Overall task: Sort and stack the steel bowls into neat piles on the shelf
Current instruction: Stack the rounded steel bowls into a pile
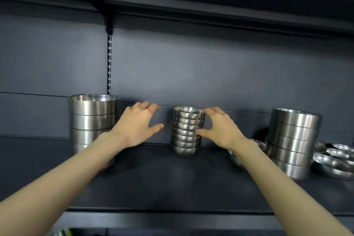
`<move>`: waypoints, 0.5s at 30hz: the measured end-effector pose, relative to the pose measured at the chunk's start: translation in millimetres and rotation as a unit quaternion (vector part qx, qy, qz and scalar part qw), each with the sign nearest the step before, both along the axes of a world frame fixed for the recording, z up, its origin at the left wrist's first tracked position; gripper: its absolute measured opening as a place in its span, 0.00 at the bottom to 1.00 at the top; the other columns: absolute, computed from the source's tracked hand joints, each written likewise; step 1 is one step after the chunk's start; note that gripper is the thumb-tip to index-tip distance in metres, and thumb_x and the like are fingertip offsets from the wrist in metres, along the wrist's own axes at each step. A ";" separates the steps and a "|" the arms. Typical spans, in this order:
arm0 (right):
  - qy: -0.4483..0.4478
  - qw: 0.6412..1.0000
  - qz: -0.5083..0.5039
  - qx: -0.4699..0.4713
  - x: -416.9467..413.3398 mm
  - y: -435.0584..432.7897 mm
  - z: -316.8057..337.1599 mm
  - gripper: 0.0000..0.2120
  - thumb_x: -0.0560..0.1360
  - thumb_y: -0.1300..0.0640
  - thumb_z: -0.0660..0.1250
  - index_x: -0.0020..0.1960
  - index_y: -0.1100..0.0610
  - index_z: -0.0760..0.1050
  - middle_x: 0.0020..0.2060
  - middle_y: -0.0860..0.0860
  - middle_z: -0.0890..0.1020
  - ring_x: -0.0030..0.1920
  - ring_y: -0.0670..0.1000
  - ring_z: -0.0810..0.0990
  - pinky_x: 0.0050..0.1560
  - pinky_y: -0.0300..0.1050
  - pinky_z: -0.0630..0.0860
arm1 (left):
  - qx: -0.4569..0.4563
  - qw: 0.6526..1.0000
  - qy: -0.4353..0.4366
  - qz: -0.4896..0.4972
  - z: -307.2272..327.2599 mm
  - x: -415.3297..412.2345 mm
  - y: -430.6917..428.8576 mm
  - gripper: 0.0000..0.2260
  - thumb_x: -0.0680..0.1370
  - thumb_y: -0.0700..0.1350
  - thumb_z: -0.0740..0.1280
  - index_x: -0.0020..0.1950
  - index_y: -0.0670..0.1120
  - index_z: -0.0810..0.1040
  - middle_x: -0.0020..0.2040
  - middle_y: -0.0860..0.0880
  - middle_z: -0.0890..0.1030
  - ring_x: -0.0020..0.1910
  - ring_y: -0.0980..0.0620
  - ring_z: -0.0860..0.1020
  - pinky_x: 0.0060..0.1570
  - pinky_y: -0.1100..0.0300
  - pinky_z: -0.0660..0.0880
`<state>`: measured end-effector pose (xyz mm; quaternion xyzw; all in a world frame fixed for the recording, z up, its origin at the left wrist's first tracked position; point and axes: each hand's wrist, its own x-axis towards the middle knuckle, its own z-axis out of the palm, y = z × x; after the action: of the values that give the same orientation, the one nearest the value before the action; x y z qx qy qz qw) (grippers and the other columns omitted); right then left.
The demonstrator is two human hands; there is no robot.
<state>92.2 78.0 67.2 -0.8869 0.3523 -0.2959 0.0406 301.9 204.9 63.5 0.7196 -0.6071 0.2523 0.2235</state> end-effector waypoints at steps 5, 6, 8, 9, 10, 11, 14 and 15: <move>0.040 0.999 0.014 -0.009 2.3 70.0 -22.0 0.30 0.75 0.50 0.69 0.73 0.53 0.63 0.73 0.50 0.61 0.71 0.56 0.64 0.65 0.53 0.69 | -0.007 1.000 -0.011 0.007 -22.3 -0.2 87.6 0.24 0.77 0.56 0.64 0.70 0.48 0.68 0.64 0.49 0.74 0.64 0.46 0.70 0.63 0.53 0.65; 0.051 0.998 0.021 -0.006 5.6 83.3 -26.4 0.30 0.75 0.49 0.69 0.74 0.53 0.62 0.74 0.50 0.60 0.71 0.56 0.63 0.65 0.53 0.69 | -0.001 1.000 -0.013 0.006 -26.8 2.2 103.7 0.24 0.77 0.56 0.65 0.70 0.48 0.69 0.63 0.49 0.75 0.63 0.46 0.71 0.63 0.54 0.65; 0.067 0.997 0.036 -0.005 14.7 106.8 -30.1 0.30 0.76 0.49 0.68 0.74 0.52 0.61 0.75 0.50 0.58 0.73 0.57 0.61 0.66 0.54 0.67 | 0.005 1.000 -0.020 0.012 -31.2 10.0 132.3 0.23 0.77 0.55 0.65 0.70 0.48 0.70 0.63 0.49 0.75 0.63 0.46 0.72 0.61 0.54 0.66; 0.072 0.997 0.042 -0.006 20.6 118.0 -29.1 0.30 0.76 0.49 0.67 0.75 0.52 0.60 0.75 0.51 0.58 0.73 0.57 0.60 0.66 0.54 0.66 | 0.006 1.000 -0.022 0.020 -31.4 15.2 145.6 0.23 0.77 0.55 0.65 0.70 0.48 0.70 0.63 0.49 0.75 0.62 0.46 0.72 0.60 0.54 0.66; 0.074 0.996 0.047 -0.009 27.2 128.2 -27.0 0.30 0.77 0.49 0.67 0.75 0.52 0.60 0.76 0.51 0.57 0.74 0.56 0.60 0.66 0.53 0.66 | 0.006 0.999 -0.024 0.029 -30.8 20.9 157.5 0.23 0.77 0.55 0.65 0.70 0.48 0.70 0.63 0.49 0.75 0.62 0.46 0.72 0.60 0.53 0.66; 0.073 0.996 0.052 -0.013 34.5 137.4 -24.4 0.31 0.77 0.49 0.67 0.75 0.52 0.60 0.76 0.52 0.57 0.74 0.56 0.60 0.66 0.53 0.66 | 0.003 0.999 -0.025 0.035 -29.3 27.4 167.9 0.23 0.77 0.55 0.65 0.70 0.47 0.70 0.63 0.48 0.75 0.61 0.45 0.73 0.60 0.52 0.66; 0.070 0.995 0.064 -0.025 61.4 162.2 -16.2 0.30 0.77 0.49 0.67 0.75 0.52 0.60 0.76 0.52 0.57 0.73 0.57 0.61 0.67 0.53 0.67 | -0.002 0.999 -0.025 0.045 -24.2 52.3 193.5 0.24 0.77 0.56 0.65 0.70 0.48 0.69 0.63 0.48 0.75 0.62 0.46 0.72 0.60 0.52 0.65; 0.068 0.995 0.066 -0.025 71.6 169.5 -14.6 0.30 0.77 0.49 0.67 0.75 0.52 0.60 0.76 0.52 0.58 0.73 0.57 0.61 0.67 0.54 0.67 | -0.002 0.999 -0.025 0.048 -23.6 62.3 201.0 0.24 0.77 0.56 0.64 0.71 0.48 0.68 0.63 0.48 0.74 0.63 0.46 0.71 0.61 0.52 0.65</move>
<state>163.8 247.5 52.6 -0.9270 0.2877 -0.2404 0.0136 364.2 405.9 39.9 0.7412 -0.5765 0.2817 0.1974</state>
